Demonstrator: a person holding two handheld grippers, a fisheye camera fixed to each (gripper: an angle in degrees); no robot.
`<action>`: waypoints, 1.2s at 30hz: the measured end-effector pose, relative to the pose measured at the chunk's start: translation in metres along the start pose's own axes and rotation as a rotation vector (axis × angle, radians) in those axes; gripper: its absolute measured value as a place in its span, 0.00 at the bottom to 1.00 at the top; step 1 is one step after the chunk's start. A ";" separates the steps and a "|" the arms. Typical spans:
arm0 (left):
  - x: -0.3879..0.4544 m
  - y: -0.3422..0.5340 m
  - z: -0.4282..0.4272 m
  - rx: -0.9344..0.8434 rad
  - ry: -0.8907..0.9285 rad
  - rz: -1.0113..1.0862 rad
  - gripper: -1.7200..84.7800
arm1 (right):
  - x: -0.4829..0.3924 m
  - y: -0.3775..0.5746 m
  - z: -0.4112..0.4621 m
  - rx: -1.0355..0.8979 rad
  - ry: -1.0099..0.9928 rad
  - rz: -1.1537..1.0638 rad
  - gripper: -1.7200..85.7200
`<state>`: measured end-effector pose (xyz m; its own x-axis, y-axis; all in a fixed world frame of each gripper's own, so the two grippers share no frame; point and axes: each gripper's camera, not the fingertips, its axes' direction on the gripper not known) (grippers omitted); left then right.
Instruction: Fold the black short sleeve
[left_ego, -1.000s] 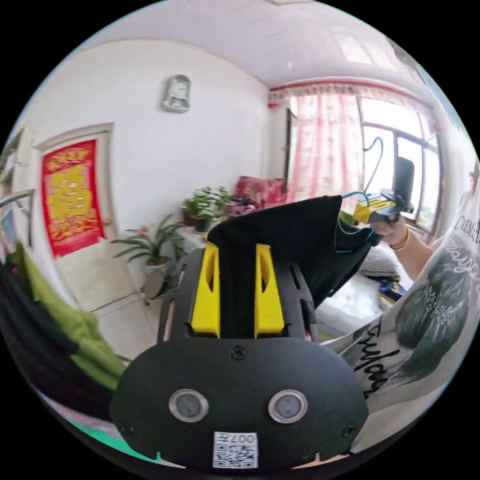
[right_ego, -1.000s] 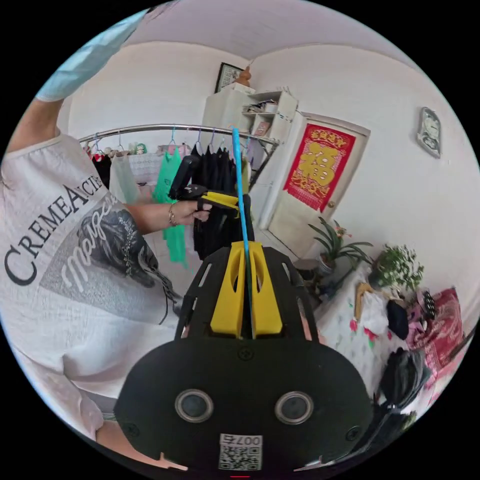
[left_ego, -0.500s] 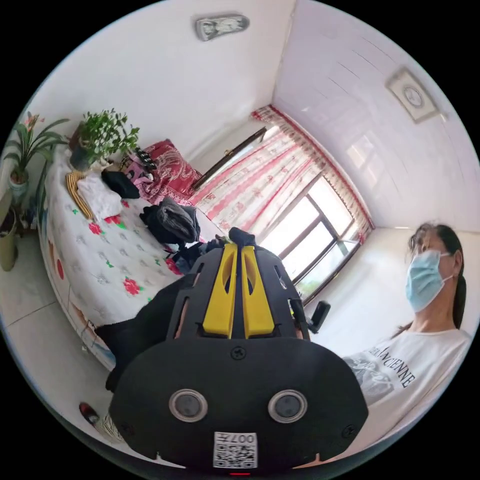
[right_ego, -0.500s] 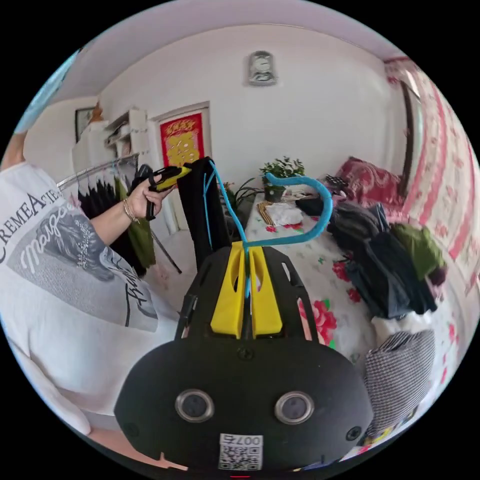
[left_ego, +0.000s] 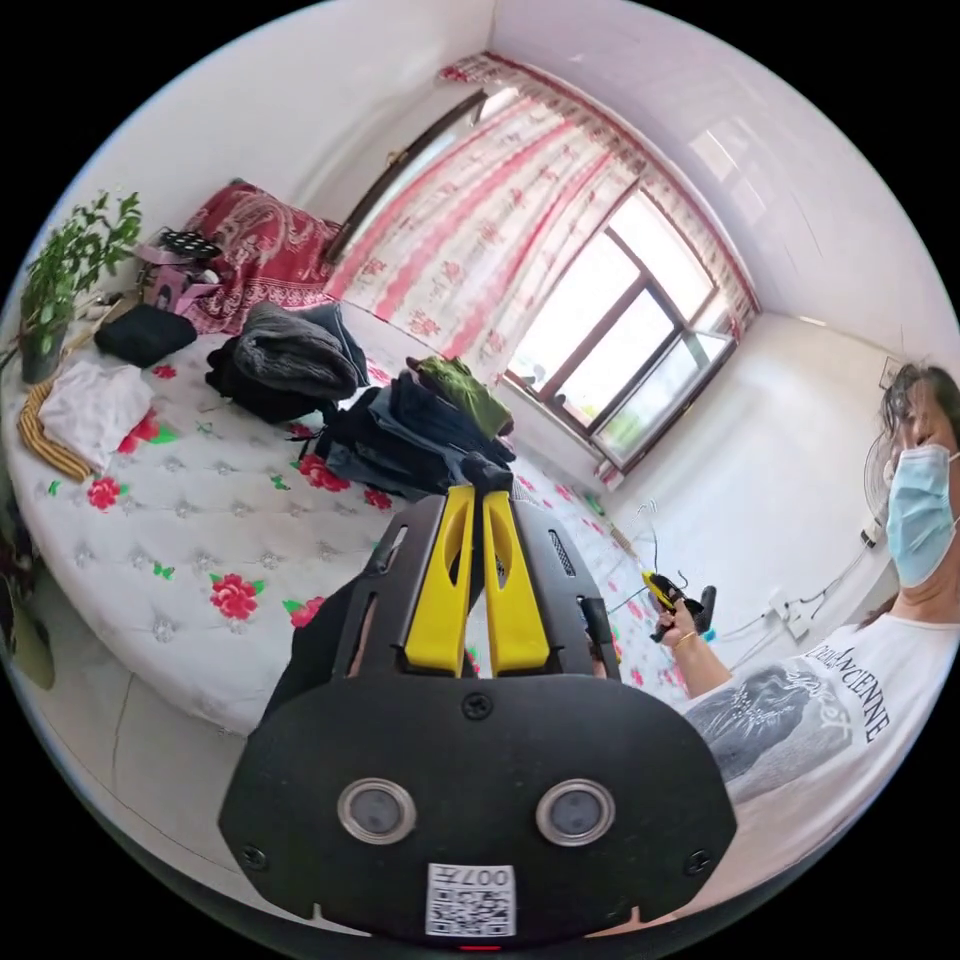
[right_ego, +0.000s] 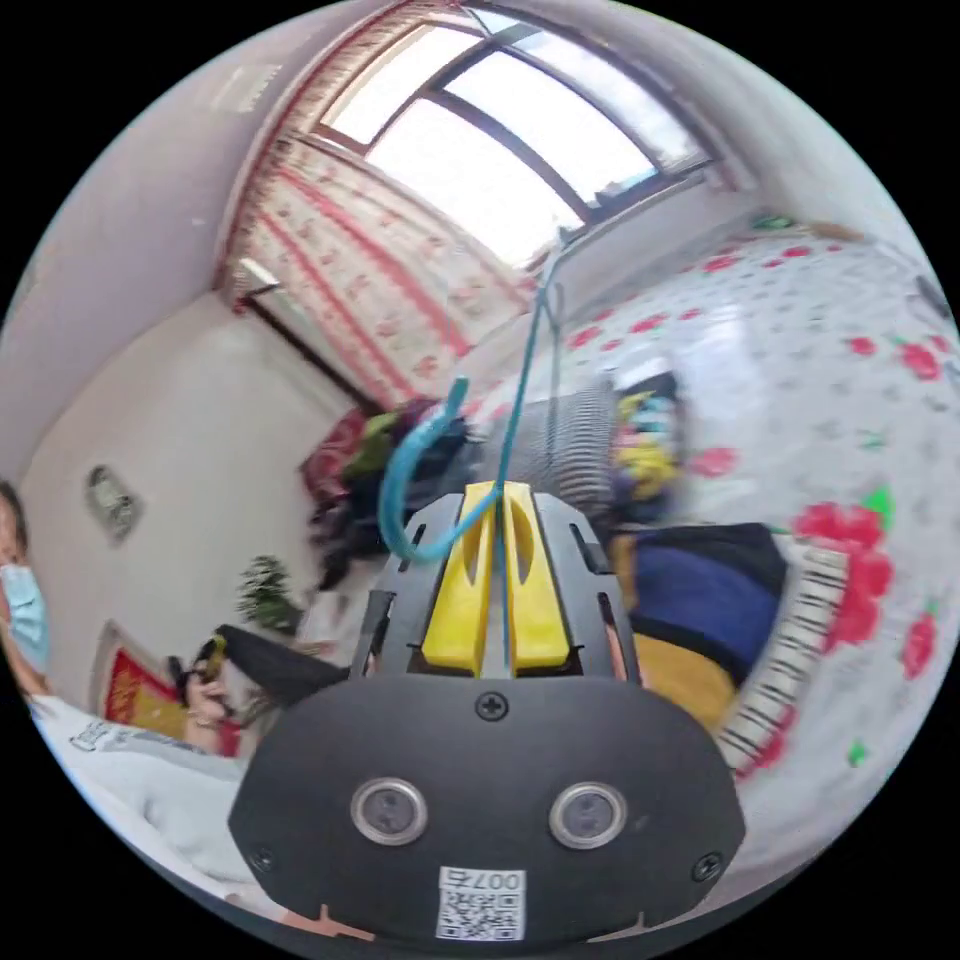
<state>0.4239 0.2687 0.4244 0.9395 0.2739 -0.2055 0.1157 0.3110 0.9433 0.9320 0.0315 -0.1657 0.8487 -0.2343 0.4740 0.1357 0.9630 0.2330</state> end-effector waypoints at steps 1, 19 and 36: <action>0.005 -0.014 0.004 -0.026 -0.002 0.017 0.01 | 0.011 -0.005 -0.004 -0.008 0.099 0.019 0.05; 0.027 -0.173 -0.015 -0.179 0.029 0.002 0.01 | -0.176 0.099 0.213 -0.690 -0.173 -0.370 0.15; -0.030 -0.365 0.030 -0.248 -0.064 0.100 0.03 | -0.319 -0.025 0.306 -0.417 0.328 -0.631 0.02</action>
<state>0.3631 0.1196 0.0942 0.9616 0.2590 -0.0903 -0.0538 0.5010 0.8638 0.5018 0.0417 -0.0631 0.6467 -0.7593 0.0724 0.7609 0.6488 0.0075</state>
